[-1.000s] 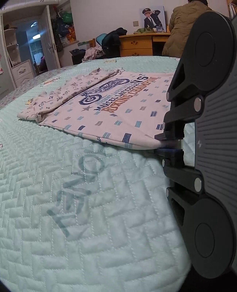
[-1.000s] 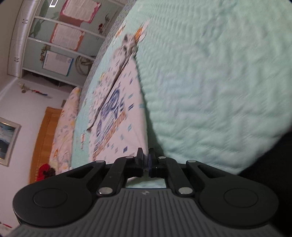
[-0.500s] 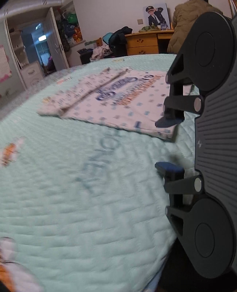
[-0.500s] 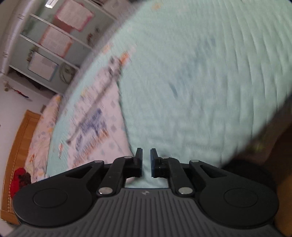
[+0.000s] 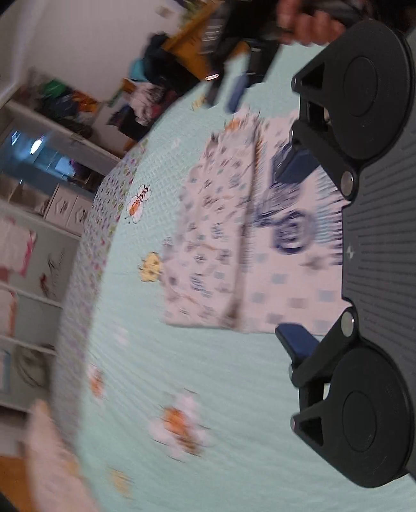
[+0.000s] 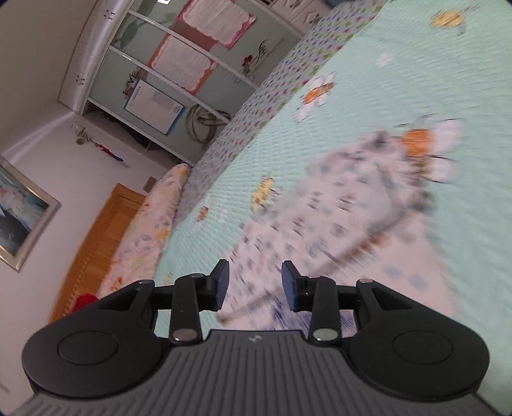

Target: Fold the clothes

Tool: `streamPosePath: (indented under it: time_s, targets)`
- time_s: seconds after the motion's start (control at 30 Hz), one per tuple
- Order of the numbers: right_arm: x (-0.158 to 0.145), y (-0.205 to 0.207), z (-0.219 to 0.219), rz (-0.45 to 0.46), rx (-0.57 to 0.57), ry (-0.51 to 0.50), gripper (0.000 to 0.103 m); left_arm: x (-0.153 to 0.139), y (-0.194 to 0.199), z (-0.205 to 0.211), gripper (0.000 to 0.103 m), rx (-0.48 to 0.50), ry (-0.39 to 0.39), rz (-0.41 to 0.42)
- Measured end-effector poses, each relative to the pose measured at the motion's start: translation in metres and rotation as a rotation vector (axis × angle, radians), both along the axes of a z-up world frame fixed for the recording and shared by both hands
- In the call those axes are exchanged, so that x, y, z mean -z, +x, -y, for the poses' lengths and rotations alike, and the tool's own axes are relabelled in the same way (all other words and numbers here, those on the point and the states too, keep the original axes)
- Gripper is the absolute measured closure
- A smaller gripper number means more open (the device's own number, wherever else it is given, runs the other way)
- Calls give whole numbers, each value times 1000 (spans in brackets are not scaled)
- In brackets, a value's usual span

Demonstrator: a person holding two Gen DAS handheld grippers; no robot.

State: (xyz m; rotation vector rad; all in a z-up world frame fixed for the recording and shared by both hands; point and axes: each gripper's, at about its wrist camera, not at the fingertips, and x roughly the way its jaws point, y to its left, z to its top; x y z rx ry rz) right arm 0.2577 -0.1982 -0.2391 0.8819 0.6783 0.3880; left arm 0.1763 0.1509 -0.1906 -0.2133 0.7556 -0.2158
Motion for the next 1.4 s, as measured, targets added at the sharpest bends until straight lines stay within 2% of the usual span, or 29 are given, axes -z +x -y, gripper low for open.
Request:
streamPosePath:
  time_s: [0.1,0.17,0.23,0.3,0.4,0.47,0.5,0.57,0.63,0.7,0.77,0.83,0.87,0.9,0.93,0.97,1.0,1.03,1.07,1.1,1.13,1.17,1.27,1.4]
  targets:
    - [10,60,-13,-5,-2,60,61,4,58,32,6,-10,149,30]
    - [21,96,-21,-18,2,87,51,12,97,46,5,-12,182,43]
    - [37,128,-24,-43,1,101,47,25,134,55,4,-35,203,48]
    - [56,153,-20,-81,7,88,47,41,165,61,4,-53,216,36]
    - [82,174,8,-142,86,29,48,70,201,60,4,-78,255,8]
    - [88,173,40,-123,159,42,56,89,211,49,1,-123,286,-25]
    - [89,170,55,-111,198,46,56,95,212,40,0,-122,271,-20]
    - [82,157,73,-71,262,31,54,97,209,25,1,-141,235,8]
    - [73,147,72,-20,269,32,47,88,206,13,1,-209,191,29]
    - [67,144,57,21,220,75,42,77,205,9,1,-263,152,78]
    - [64,151,27,29,121,130,40,71,211,14,1,-244,127,94]
    - [69,162,2,-3,36,138,39,77,224,21,1,-188,132,60]
    - [74,167,-4,-40,22,100,39,80,230,25,1,-159,135,42]
    - [81,171,-6,-77,18,63,39,88,237,26,1,-163,191,7]
    - [88,174,1,-113,35,31,60,97,243,25,2,-182,265,-33]
    - [94,174,9,-142,56,2,88,99,245,20,2,-192,287,-48]
    - [91,166,21,-144,92,-28,89,93,242,13,5,-205,262,-46]
    - [82,153,32,-112,141,-74,85,84,234,9,5,-224,240,-42]
    - [69,138,41,-69,184,-120,68,74,227,5,5,-244,219,-38]
    - [58,119,46,-38,206,-146,56,62,217,6,5,-246,205,-40]
    - [51,96,45,-16,200,-141,38,50,204,9,5,-241,190,-39]
    - [44,73,43,7,194,-137,34,38,190,15,4,-232,176,-35]
    - [22,3,40,76,175,-124,32,1,141,37,2,-178,167,-41]
    - [-5,-88,34,159,153,-110,27,-40,61,79,1,-54,216,-54]
